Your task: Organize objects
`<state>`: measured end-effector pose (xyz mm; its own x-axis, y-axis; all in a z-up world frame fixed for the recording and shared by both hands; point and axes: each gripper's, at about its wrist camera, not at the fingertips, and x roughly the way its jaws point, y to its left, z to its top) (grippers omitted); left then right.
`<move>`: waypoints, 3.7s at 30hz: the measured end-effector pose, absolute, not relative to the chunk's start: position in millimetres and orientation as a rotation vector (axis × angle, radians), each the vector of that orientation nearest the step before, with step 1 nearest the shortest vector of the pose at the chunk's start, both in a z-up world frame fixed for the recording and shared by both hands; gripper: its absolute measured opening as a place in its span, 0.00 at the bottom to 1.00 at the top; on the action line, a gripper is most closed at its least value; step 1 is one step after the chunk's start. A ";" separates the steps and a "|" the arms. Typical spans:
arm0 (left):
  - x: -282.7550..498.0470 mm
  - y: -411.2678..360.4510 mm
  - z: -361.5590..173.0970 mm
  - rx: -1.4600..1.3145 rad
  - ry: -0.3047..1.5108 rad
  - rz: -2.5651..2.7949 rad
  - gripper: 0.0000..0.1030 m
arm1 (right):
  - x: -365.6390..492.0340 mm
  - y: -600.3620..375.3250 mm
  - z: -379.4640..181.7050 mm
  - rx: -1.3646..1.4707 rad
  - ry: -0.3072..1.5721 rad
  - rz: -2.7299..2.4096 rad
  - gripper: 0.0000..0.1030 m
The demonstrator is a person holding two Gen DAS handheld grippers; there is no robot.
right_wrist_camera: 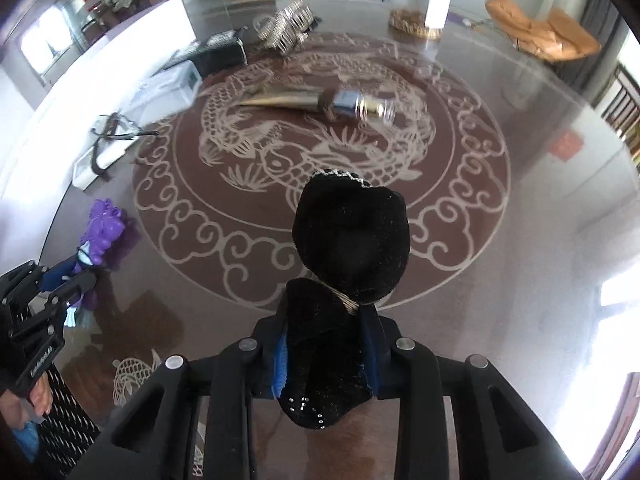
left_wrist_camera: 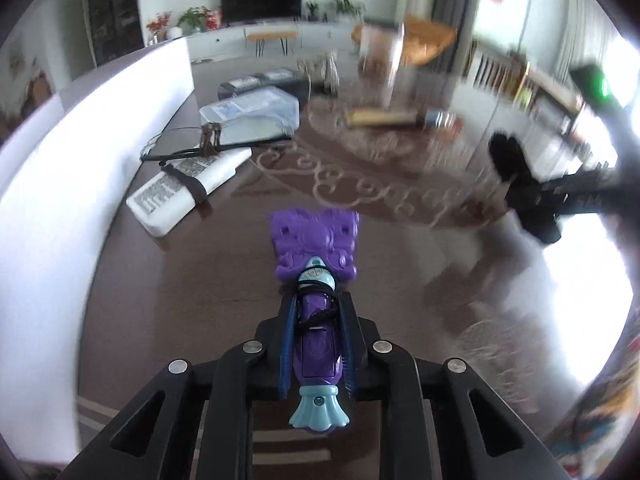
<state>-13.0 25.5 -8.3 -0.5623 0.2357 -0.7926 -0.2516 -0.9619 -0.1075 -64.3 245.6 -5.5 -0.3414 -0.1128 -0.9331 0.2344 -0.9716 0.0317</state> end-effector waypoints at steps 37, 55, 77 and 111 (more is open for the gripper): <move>9.3 0.1 -12.2 -1.429 0.170 2.559 0.17 | -27.0 205.0 43.0 1.398 0.049 -2.380 0.30; 13.1 -199.7 123.2 -1.056 -0.355 3.011 0.17 | -47.4 1.2 146.4 1.024 0.170 -2.177 0.30; 6.9 -122.7 110.2 -1.018 -0.217 2.874 0.98 | -68.1 -27.1 89.2 0.884 0.299 -2.346 1.00; -71.1 39.9 -27.3 -1.395 0.107 2.649 1.00 | -53.0 223.7 -43.6 1.381 0.116 -2.694 1.00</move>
<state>-71.1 39.9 -27.3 -0.5583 0.0952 -0.8241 -0.1613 -0.9869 -0.0047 -53.0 223.7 -43.6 -0.5795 -0.0646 -0.8124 0.1340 -0.9908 -0.0167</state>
